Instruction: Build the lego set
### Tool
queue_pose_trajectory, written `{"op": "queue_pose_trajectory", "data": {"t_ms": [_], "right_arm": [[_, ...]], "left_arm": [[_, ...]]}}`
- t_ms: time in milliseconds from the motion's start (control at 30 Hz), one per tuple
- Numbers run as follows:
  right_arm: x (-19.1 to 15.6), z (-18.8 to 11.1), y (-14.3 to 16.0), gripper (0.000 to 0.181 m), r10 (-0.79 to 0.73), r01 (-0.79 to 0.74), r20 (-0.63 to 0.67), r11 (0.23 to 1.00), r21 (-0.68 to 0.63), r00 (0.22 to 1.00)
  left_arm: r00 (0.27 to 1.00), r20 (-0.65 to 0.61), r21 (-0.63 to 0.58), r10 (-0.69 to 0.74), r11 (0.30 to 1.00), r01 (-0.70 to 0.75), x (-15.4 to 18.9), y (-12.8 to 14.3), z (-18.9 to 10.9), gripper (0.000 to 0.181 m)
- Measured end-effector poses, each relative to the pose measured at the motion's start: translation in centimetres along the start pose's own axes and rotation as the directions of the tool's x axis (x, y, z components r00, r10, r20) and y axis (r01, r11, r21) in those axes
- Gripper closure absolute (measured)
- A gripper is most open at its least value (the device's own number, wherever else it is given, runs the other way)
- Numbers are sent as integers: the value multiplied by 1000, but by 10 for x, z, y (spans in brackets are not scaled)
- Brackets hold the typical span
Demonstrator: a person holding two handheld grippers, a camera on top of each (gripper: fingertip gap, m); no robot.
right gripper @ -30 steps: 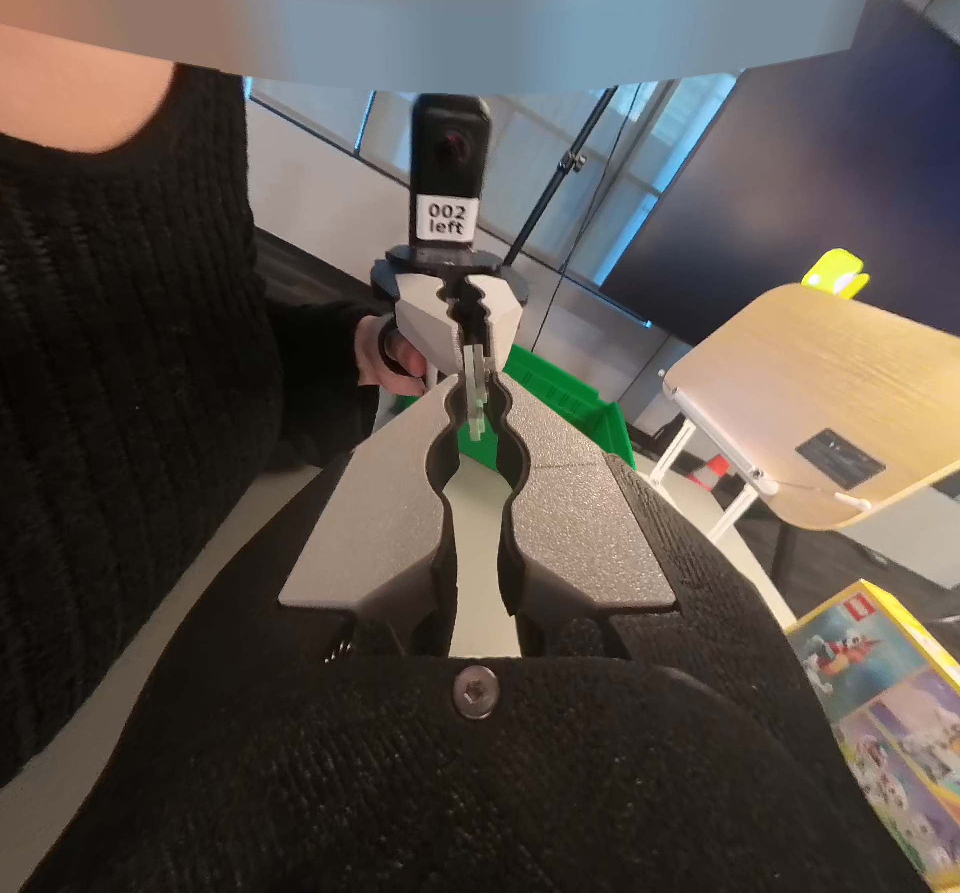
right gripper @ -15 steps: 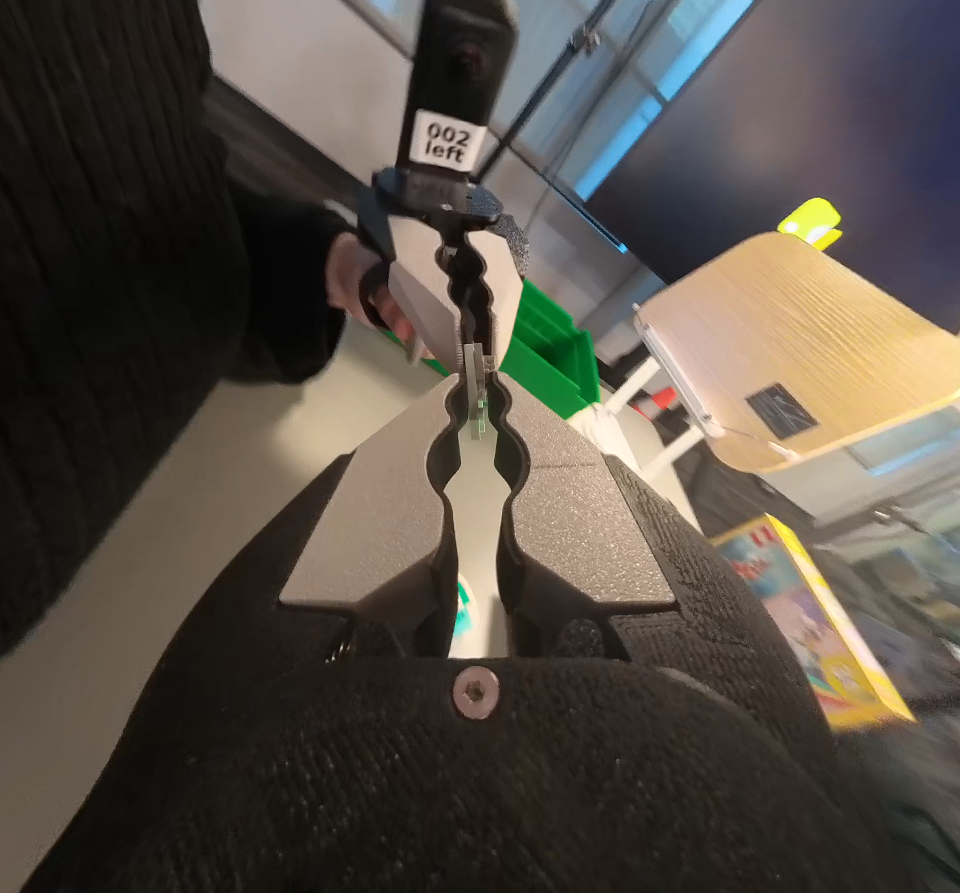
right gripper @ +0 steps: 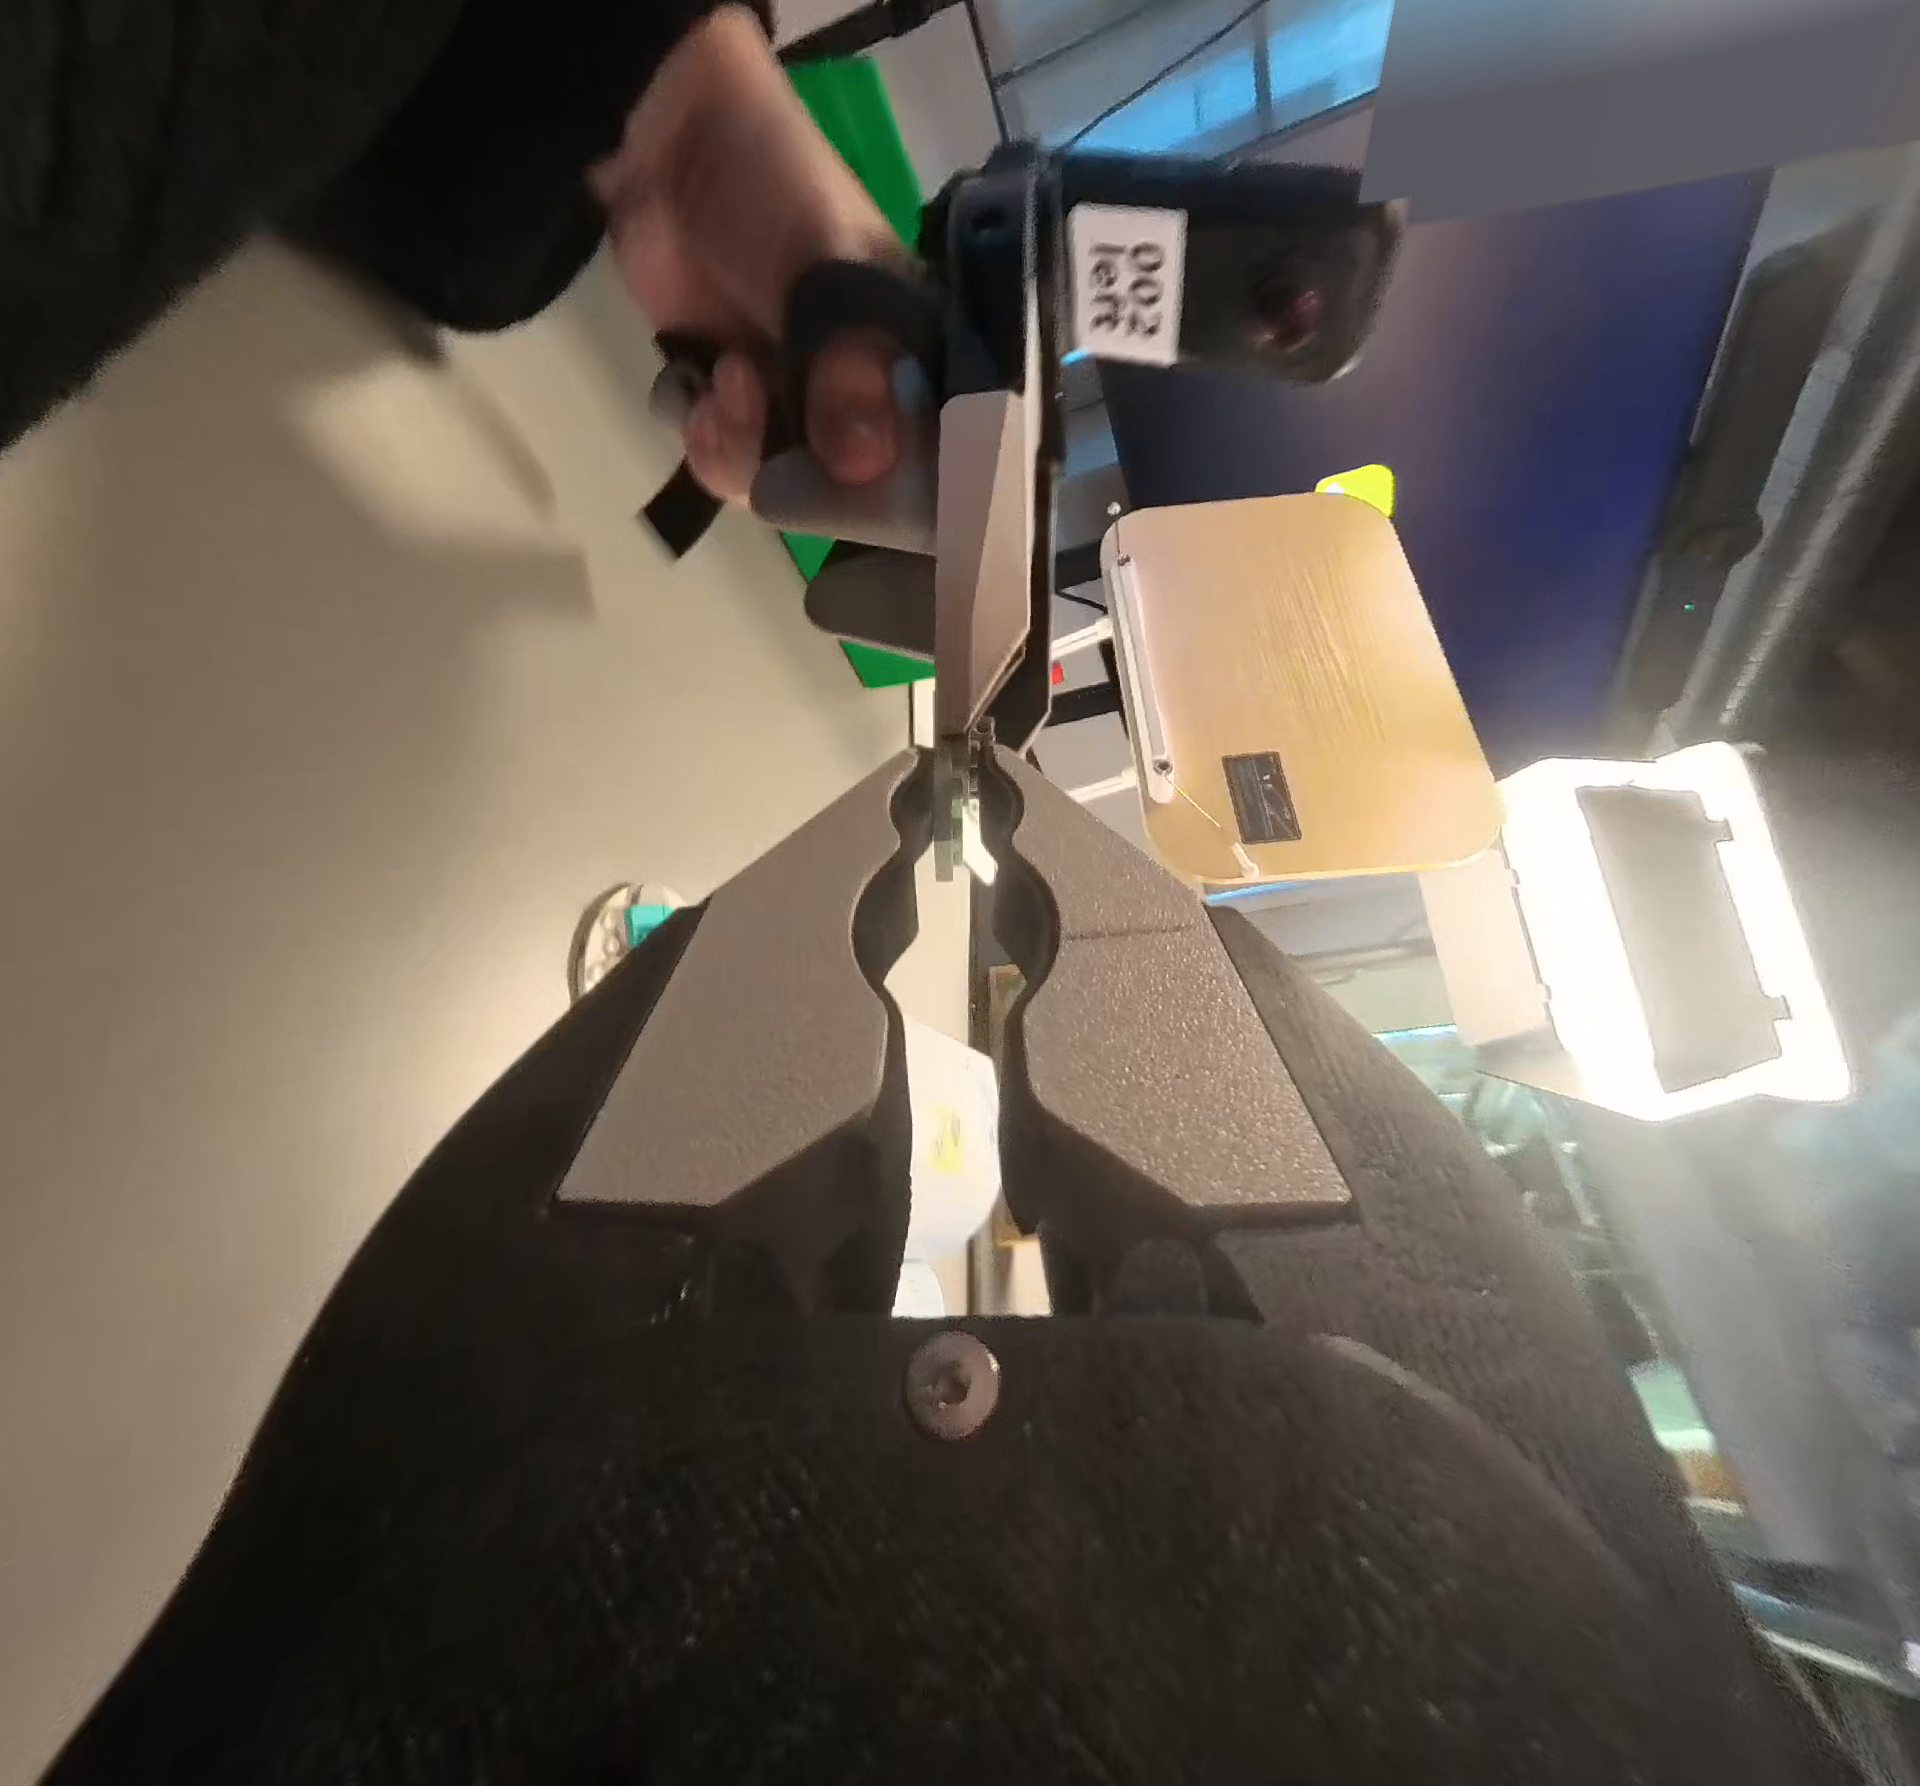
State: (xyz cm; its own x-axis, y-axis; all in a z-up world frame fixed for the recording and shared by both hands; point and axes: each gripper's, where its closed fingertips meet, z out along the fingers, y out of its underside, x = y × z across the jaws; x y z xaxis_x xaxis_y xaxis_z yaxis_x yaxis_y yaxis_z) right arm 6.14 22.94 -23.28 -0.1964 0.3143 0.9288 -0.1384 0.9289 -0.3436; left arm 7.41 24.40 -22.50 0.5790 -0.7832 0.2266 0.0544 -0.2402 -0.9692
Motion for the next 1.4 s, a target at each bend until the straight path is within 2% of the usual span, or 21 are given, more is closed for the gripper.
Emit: {"op": "queue_pose_trajectory", "data": {"t_ms": [133, 300, 367, 467, 600, 767, 833, 933, 967, 1000, 1067, 1167, 1400], "right_arm": [[-3, -1, 4, 176, -38, 38, -18, 999, -4, 999], [-6, -3, 7, 176, -95, 94, -23, 995, -12, 995], [-8, -4, 7, 175, -98, 98, -23, 995, -4, 995], [-9, -4, 11, 176, -85, 85, -26, 996, 0, 996], [-16, -5, 18, 174, 12, -12, 1, 1000, -11, 1000], [-30, -16, 50, 143, 173, -163, 95, 981, -102, 980], [-36, -29, 76, 139, 382, -351, 155, 916, -194, 911], [-49, -53, 111, 134, 738, -670, 186, 670, -320, 649], [-57, -59, 119, 135, 796, -715, 197, 602, -356, 572], [-67, -63, 127, 135, 824, -724, 203, 563, -397, 530], [-87, -70, 135, 139, 846, -704, 236, 529, -474, 477], [-100, -71, 134, 142, 860, -702, 293, 511, -497, 419], [-108, -70, 136, 152, 830, -644, 377, 557, -524, 411]], "left_arm": [[1000, 2, -30, -14, 999, 14, 0, 3, 1, 165], [999, 20, -86, -41, 995, 42, -3, 13, 6, 153], [999, 36, -105, -10, 994, 14, -2, 15, 9, 166], [998, 59, -118, 16, 993, -9, -4, 18, 12, 166], [998, 59, -132, 18, 991, -10, -8, 25, 17, 166], [996, 84, -116, 1, 993, 9, -21, 35, 23, 166], [994, 110, -128, -6, 992, 20, -29, 43, 25, 166], [988, 148, -192, 34, 981, -5, -39, 61, 30, 166], [987, 152, -216, 45, 976, -11, -41, 67, 32, 167], [986, 154, -241, 57, 970, -18, -43, 73, 34, 166], [985, 155, -279, 76, 960, -30, -46, 83, 38, 166], [987, 135, -307, 85, 951, -40, -48, 93, 45, 166], [986, 112, -352, 125, 933, -78, -48, 105, 52, 166]]}}
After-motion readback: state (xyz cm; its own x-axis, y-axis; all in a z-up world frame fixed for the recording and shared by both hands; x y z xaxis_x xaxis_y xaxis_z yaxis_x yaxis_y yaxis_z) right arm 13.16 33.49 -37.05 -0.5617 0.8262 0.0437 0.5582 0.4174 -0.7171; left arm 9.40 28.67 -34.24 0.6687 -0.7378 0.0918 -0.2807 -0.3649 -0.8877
